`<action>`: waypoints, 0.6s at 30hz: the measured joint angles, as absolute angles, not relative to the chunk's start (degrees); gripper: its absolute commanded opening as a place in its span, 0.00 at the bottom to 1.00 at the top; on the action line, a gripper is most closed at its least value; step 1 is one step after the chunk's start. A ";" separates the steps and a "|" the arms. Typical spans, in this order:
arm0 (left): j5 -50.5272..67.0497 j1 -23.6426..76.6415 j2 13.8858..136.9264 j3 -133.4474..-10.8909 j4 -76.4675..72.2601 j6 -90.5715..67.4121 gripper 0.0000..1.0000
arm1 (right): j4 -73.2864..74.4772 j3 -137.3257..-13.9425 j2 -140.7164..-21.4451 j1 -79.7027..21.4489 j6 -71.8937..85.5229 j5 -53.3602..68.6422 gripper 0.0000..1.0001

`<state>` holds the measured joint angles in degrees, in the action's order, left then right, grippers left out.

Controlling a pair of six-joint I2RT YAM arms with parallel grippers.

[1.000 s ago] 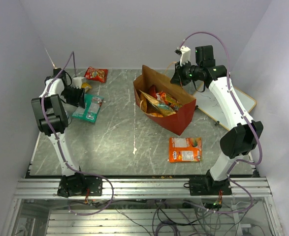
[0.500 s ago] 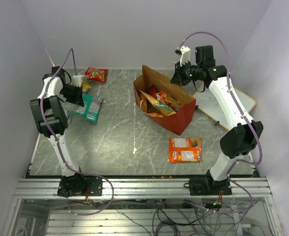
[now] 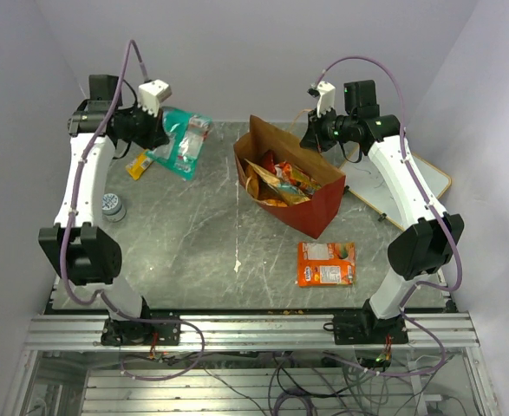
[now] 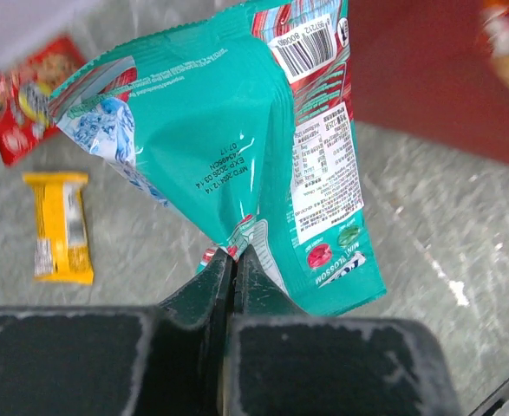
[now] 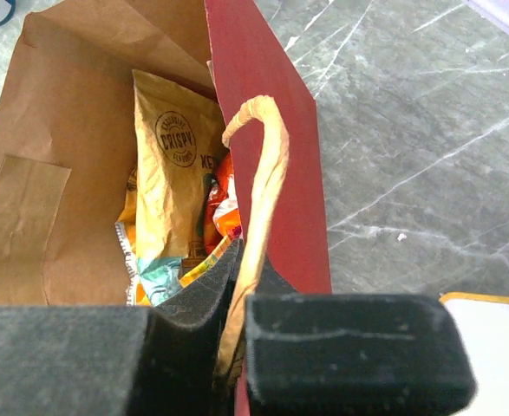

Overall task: Place the snacks into the paper bag
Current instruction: Place the snack in the paper bag.

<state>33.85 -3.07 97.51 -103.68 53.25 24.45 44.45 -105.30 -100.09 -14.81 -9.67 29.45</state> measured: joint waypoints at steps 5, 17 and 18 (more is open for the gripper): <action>34.15 4.82 92.58 -104.95 48.05 17.69 0.07 | 44.49 -105.30 -100.01 -14.81 -9.91 29.85 0.00; 35.48 20.36 86.89 -103.33 30.57 24.32 0.07 | 44.95 -105.30 -100.01 -15.11 -10.11 31.05 0.00; 35.64 21.34 87.53 -104.22 30.37 26.94 0.07 | 44.97 -105.30 -100.01 -15.11 -10.09 31.09 0.00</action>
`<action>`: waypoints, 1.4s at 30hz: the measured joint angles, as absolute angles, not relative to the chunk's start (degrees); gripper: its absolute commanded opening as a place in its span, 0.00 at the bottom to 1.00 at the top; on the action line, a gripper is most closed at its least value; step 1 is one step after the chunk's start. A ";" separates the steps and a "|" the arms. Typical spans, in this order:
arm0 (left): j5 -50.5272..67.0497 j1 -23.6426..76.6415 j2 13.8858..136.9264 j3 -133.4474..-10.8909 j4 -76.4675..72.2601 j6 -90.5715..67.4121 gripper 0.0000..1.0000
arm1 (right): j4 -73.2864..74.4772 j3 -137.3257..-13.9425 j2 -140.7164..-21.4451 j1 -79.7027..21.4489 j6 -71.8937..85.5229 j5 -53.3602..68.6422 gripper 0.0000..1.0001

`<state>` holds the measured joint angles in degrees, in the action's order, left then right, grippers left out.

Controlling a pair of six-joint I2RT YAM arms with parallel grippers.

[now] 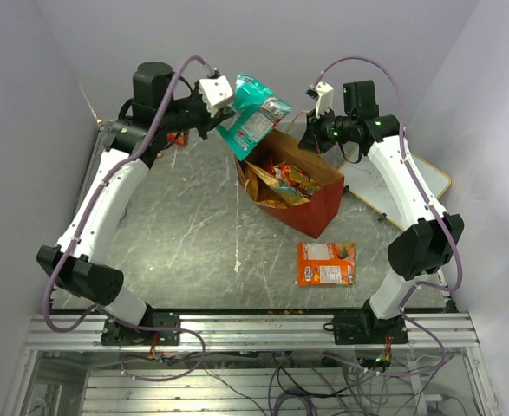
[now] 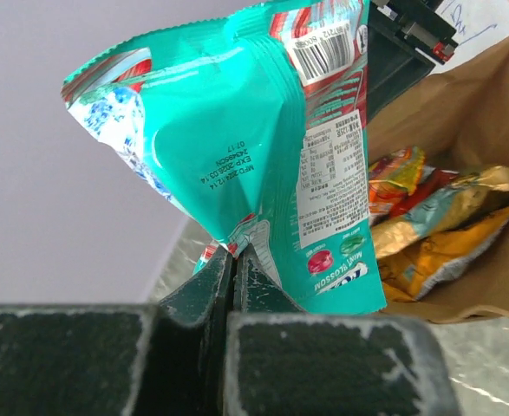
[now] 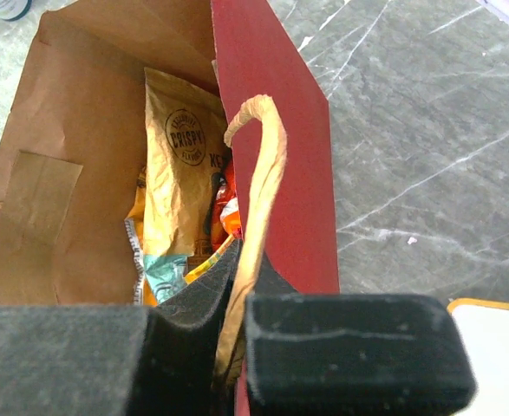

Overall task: Place the snacks into the paper bag
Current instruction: Place the snack in the paper bag.

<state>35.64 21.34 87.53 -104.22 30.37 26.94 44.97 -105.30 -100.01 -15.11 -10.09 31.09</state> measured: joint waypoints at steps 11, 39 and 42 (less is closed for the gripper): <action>35.27 27.66 97.51 -110.30 35.68 54.13 0.07 | 44.95 -105.78 -100.01 -15.11 -8.91 28.45 0.00; 29.15 35.29 109.73 -120.14 45.91 90.70 0.07 | 44.97 -106.17 -100.25 -13.93 -7.09 27.66 0.00; 28.01 35.92 110.13 -120.38 45.32 91.05 0.07 | 44.97 -106.17 -100.25 -13.93 -7.11 27.64 0.00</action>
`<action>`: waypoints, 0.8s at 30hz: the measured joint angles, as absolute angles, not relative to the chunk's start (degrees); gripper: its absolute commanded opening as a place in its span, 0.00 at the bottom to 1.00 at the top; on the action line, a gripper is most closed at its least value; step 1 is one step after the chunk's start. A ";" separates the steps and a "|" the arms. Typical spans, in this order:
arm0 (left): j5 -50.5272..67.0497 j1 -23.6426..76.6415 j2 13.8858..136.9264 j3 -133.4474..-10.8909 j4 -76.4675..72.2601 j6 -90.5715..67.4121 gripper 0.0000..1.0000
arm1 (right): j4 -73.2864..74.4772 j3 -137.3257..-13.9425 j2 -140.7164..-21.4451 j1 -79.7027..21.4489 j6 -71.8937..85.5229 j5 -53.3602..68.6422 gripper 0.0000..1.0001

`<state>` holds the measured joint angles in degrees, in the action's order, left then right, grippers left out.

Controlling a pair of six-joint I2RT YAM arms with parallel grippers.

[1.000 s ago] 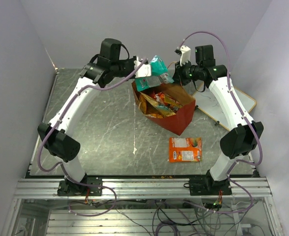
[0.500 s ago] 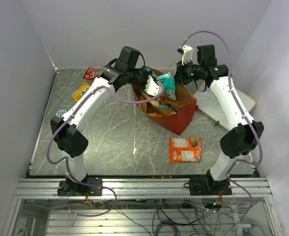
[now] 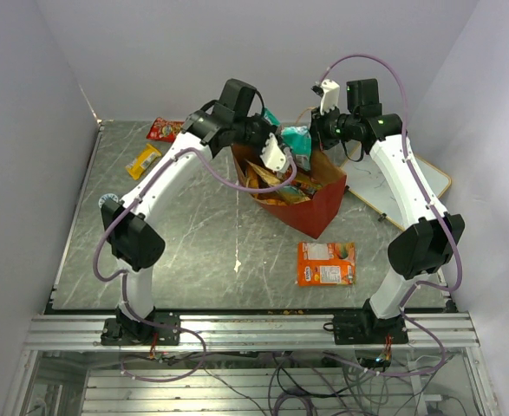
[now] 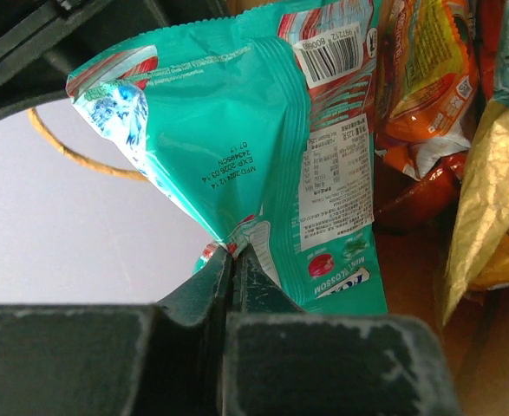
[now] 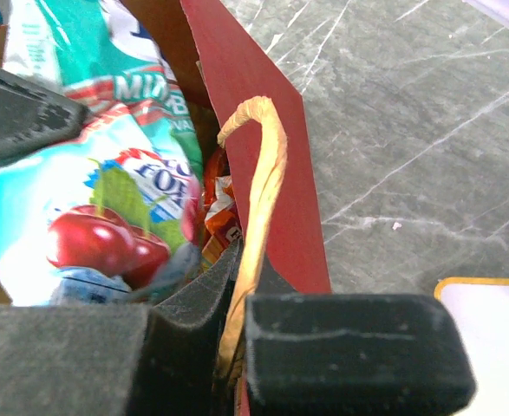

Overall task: Place the snacks into the paper bag
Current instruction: Place the snack in the paper bag.

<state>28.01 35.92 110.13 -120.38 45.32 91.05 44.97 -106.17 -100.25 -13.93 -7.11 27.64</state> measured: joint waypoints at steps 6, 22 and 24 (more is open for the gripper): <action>25.10 37.67 111.31 -118.67 43.31 91.20 0.16 | 44.97 -106.17 -100.25 -13.91 -7.14 27.59 0.00; 21.76 37.91 106.19 -107.61 44.01 89.17 0.30 | 44.84 -106.10 -100.25 -13.54 -7.35 28.08 0.00; 22.26 37.93 105.01 -107.24 44.29 88.33 0.28 | 44.84 -106.04 -100.25 -13.47 -7.38 28.08 0.00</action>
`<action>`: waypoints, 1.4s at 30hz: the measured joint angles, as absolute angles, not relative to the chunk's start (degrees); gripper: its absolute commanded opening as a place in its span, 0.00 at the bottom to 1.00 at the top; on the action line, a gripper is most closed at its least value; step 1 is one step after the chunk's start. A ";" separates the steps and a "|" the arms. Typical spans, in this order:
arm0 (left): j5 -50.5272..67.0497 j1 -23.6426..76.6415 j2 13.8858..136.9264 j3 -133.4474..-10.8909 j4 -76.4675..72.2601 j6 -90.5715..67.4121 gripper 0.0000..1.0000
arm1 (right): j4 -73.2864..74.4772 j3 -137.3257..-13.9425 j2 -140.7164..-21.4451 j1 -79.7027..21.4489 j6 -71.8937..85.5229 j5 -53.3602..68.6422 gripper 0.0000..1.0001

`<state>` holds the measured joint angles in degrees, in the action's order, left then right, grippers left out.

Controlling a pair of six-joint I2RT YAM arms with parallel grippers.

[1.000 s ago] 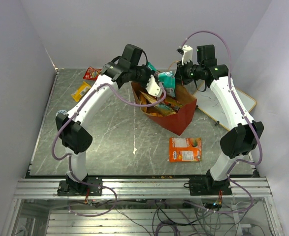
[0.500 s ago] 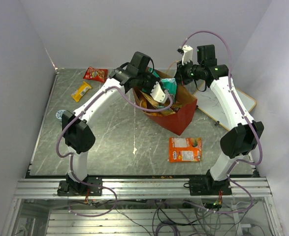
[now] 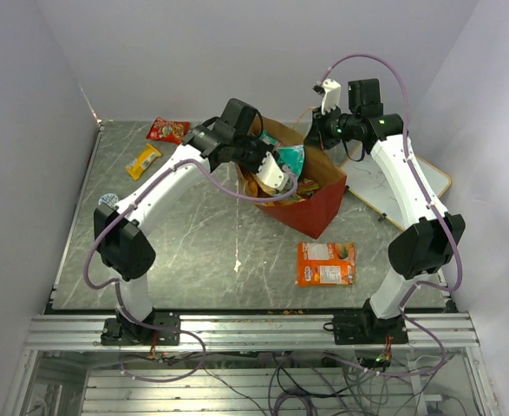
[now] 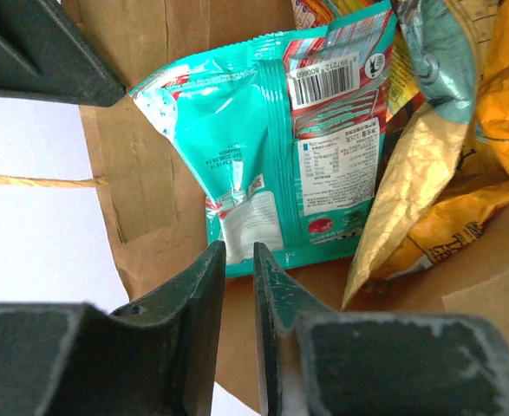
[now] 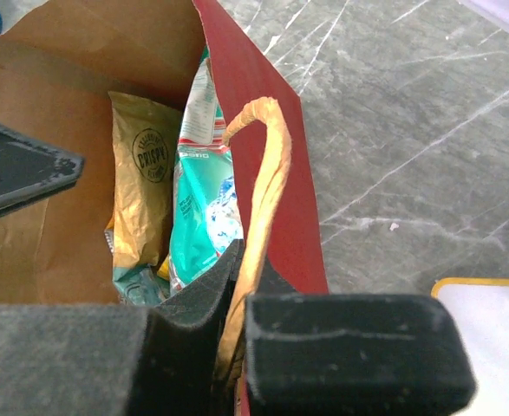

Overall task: Place the snacks into the paper bag
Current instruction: Place the snack in the paper bag, then adjust the snack in the paper bag.

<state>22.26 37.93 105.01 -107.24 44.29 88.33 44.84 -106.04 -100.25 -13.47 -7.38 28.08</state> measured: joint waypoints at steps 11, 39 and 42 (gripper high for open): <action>24.84 37.93 103.83 -107.15 42.13 78.56 0.63 | 44.14 -105.51 -100.22 -13.43 -7.42 28.01 0.00; 34.02 37.93 117.99 -111.42 19.92 27.57 0.35 | 43.03 -103.90 -99.55 -13.15 -7.53 27.64 0.00; 34.39 37.91 118.04 -111.37 19.70 26.52 0.16 | 43.05 -103.81 -99.37 -13.13 -7.53 27.68 0.00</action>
<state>34.39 37.91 118.04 -111.37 19.70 26.52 43.05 -103.81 -99.37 -13.13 -7.53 27.68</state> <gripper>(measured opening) 0.327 0.007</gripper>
